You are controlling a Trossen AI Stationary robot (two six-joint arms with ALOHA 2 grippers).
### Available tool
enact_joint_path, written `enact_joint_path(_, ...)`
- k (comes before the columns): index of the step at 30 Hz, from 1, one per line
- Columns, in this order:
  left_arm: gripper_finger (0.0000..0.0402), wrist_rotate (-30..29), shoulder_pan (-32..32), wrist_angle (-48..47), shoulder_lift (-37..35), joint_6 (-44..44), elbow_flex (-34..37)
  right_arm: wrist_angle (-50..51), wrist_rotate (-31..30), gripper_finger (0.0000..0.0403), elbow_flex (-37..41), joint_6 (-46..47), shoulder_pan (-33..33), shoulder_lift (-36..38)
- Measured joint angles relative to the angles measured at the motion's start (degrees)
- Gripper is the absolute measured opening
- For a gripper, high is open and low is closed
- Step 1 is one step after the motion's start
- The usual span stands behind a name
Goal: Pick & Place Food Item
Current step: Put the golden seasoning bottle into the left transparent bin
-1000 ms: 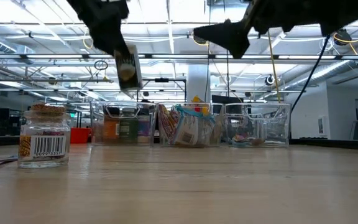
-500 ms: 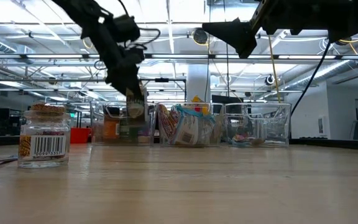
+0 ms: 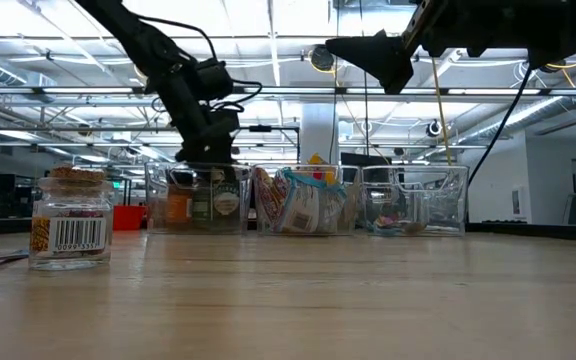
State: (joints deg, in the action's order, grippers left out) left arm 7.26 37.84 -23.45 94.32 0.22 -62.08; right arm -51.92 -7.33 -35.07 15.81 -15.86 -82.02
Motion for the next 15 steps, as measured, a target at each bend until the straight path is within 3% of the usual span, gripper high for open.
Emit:
enact_joint_path(8,0.0385,-0.45,-0.58,-1.07,-1.25,-0.41,-0.05,-0.02,-0.02,0.037,0.0,-0.39,0.0,0.0)
enact_joint_path(15,0.0385,-1.39,-0.52,-3.97,-8.68,-1.38,-0.07,0.31,-0.02,0.0372,-0.02,-0.4,0.0,-0.02)
